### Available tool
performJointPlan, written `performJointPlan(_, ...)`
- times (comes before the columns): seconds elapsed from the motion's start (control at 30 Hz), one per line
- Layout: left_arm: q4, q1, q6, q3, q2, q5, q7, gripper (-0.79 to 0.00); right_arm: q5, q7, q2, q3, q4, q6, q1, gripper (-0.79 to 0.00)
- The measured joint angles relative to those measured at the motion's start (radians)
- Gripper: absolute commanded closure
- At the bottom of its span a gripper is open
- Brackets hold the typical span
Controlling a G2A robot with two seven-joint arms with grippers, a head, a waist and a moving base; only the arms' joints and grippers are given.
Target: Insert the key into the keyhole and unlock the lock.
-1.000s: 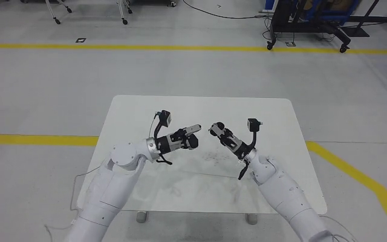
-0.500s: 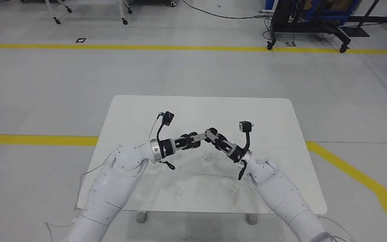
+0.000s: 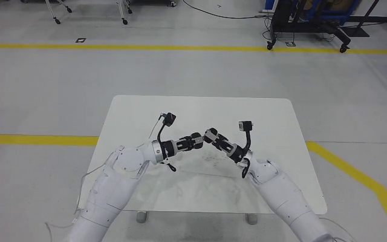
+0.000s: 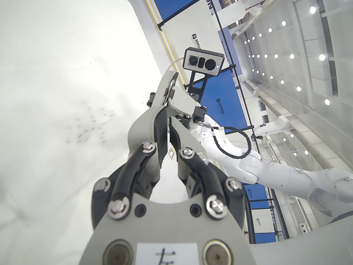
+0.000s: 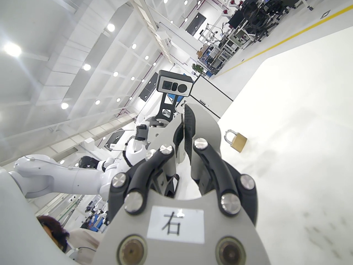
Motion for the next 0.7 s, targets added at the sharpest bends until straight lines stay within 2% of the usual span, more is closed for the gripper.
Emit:
performJointPlan(0.13,-0.004,0.004,-0.002,-0.001,0.002,0.005,0.011,-0.111,0.023,0.018,0.003,0.011,-0.003,0.002,-0.004,0.000)
performJointPlan(0.53,-0.004,0.003,-0.004,0.002,0.006,0.000,0.015,-0.231,0.062,0.078,0.002,0.001,-0.004,0.025,-0.010,0.000)
performJointPlan(0.7,-0.002,0.000,-0.001,0.005,0.007,0.000,0.012,-0.215,0.071,0.088,0.001,0.000,0.000,0.029,-0.009,0.000)
